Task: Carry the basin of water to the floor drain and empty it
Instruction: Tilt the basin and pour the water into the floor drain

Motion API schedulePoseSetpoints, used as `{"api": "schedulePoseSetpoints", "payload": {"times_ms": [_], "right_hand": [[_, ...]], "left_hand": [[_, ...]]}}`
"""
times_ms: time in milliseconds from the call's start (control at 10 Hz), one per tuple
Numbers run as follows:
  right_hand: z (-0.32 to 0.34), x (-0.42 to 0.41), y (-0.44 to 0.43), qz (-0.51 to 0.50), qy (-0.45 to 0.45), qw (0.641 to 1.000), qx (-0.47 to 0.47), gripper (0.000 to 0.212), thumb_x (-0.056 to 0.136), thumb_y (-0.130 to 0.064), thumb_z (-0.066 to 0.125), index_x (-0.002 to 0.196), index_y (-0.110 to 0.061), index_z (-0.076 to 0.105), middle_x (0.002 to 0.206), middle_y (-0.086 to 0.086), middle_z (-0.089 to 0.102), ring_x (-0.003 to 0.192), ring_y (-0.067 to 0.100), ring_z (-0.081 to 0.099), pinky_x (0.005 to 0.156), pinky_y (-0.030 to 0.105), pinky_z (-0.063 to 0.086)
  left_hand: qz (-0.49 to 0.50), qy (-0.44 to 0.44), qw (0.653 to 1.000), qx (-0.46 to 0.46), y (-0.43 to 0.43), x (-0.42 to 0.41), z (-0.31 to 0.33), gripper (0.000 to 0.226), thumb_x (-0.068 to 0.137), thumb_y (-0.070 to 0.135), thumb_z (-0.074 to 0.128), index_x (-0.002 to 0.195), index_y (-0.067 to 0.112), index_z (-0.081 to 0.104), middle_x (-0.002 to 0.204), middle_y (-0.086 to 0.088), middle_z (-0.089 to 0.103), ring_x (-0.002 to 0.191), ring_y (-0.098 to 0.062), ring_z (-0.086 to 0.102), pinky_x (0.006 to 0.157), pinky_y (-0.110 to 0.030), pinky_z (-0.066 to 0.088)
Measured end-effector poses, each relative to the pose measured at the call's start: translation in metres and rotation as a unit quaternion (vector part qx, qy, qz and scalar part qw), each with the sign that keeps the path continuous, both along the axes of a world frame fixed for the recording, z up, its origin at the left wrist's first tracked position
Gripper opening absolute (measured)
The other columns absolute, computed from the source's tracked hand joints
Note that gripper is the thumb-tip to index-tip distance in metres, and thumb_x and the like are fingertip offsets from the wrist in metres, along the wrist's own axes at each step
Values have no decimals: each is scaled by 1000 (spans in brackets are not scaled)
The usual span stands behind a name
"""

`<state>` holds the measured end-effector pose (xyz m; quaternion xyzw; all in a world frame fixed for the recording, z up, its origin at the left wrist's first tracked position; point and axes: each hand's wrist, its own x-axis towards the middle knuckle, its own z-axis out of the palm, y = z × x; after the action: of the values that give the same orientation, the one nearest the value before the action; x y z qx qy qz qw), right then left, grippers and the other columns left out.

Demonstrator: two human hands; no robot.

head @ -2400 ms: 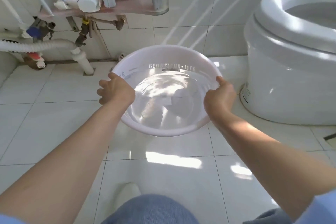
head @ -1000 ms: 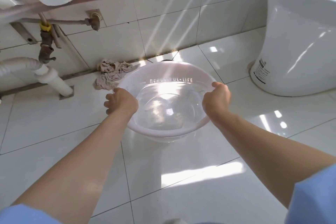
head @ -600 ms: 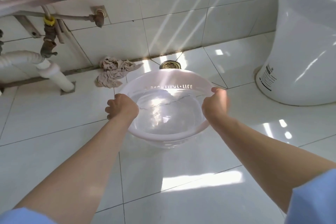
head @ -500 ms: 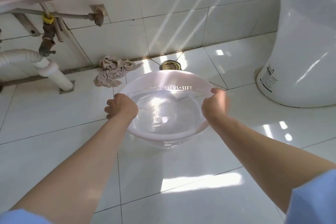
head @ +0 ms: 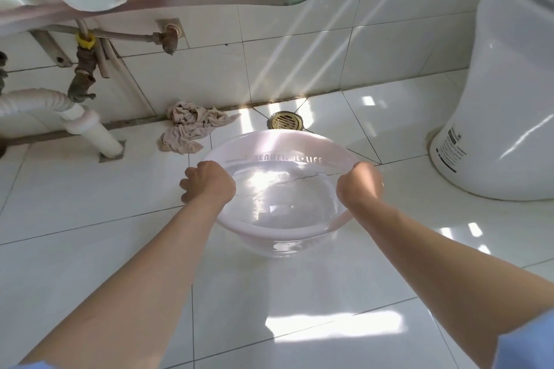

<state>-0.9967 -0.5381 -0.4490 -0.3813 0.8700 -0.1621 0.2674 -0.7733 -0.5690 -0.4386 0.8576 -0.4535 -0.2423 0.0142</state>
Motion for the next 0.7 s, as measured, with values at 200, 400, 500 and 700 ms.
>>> {"api": "schedulePoseSetpoints", "payload": {"times_ms": [200, 400, 500, 700], "right_hand": [[8, 2, -3, 36, 15, 999, -9, 25, 82, -8, 47, 103, 1, 58, 109, 24, 59, 102, 39, 56, 79, 39, 46], [15, 6, -3, 39, -17, 999, -28, 26, 82, -7, 47, 105, 1, 57, 112, 25, 57, 103, 40, 55, 85, 43, 49], [22, 9, -4, 32, -31, 998, -43, 29, 82, -7, 46, 108, 0, 56, 114, 24, 56, 100, 38, 55, 81, 41, 48], [36, 12, -3, 39, -41, 998, -1, 30, 88, -4, 38, 112, -7, 57, 113, 10, 57, 96, 22, 51, 62, 26, 34]], "left_hand": [[12, 25, 999, -40, 5, 3, 7, 38, 87, 7, 51, 125, 0, 47, 135, -20, 37, 123, -38, 37, 95, -42, 39], [9, 72, 988, -133, 9, 7, 17, 39, 85, 4, 48, 124, 2, 52, 132, -21, 45, 118, -38, 46, 95, -41, 41], [23, 113, 976, -184, 12, 6, 21, 42, 84, 3, 46, 126, 6, 53, 135, -17, 45, 120, -34, 47, 93, -36, 41], [18, 175, 957, -232, 19, 0, 26, 27, 84, 17, 51, 108, 15, 62, 120, -8, 58, 97, -27, 58, 74, -29, 42]]}}
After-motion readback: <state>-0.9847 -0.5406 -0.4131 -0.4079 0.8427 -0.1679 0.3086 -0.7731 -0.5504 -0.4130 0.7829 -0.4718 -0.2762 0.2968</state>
